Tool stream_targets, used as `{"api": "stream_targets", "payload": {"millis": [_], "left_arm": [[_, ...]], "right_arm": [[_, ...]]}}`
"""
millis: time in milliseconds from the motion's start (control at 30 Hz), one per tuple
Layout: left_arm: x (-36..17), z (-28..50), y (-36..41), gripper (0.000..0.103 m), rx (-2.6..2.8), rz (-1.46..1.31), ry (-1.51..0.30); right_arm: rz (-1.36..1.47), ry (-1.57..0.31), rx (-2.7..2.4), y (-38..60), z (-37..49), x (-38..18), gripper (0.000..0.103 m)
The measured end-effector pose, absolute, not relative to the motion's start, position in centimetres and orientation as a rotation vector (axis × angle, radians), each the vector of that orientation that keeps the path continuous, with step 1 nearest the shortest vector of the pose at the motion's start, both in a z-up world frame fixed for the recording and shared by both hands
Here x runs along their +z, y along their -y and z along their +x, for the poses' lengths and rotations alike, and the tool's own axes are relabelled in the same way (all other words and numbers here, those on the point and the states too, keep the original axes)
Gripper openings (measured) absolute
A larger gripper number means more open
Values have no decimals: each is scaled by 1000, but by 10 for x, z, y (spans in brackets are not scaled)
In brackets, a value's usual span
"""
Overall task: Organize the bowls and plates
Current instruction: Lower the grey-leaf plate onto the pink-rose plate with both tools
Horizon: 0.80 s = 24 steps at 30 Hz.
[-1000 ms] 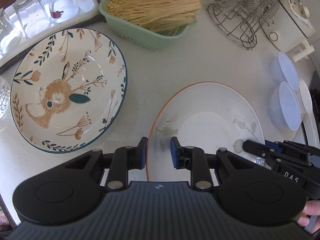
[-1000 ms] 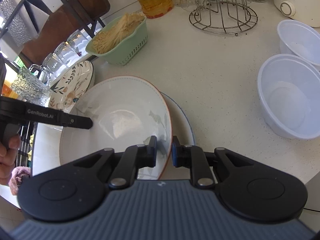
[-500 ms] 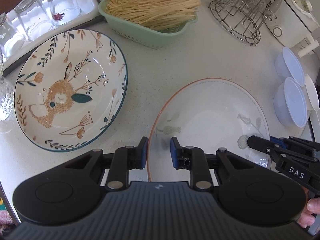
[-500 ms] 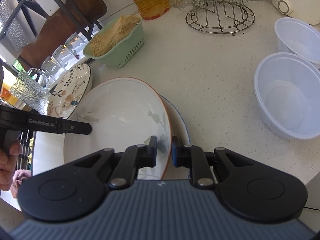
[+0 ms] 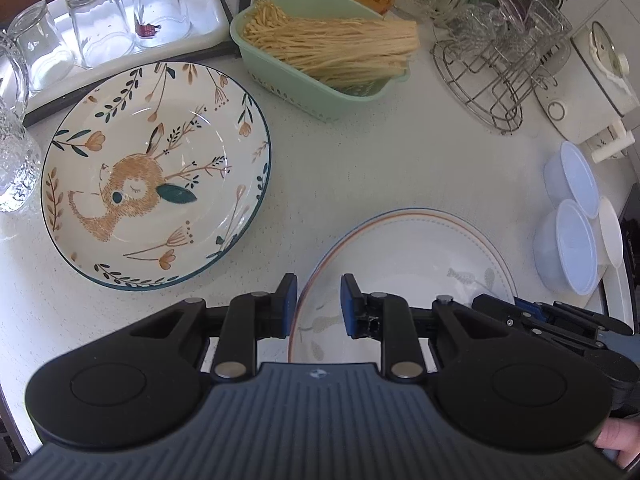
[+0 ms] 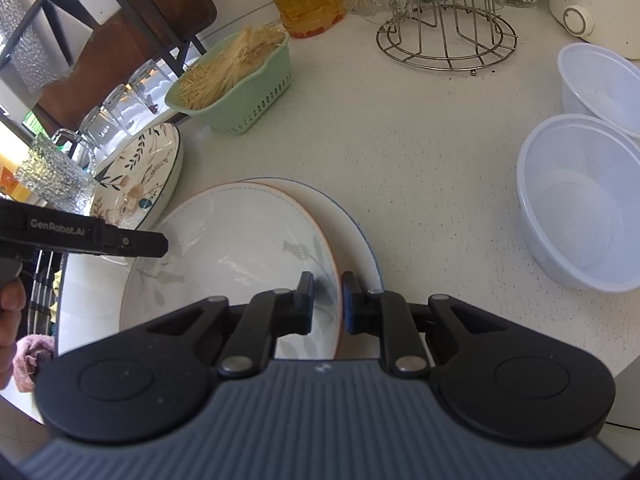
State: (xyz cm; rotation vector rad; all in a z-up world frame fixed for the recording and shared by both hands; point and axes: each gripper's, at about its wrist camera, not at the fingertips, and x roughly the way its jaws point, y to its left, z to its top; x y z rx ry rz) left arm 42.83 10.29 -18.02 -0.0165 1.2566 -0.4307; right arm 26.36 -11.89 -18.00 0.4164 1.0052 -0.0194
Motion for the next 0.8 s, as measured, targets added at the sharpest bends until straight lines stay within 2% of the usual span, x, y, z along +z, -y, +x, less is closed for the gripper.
{"api": "stream_targets", "payload": {"millis": [433,800], "left_arm": [[-170,414,-117,27,-366,-74,-1218],[-123,385,-116,27,-337,-114,-1097]], "right_arm": [[313,-924,-35,114,265,-160,17],[281,-776,7,125,261,-102,17]]}}
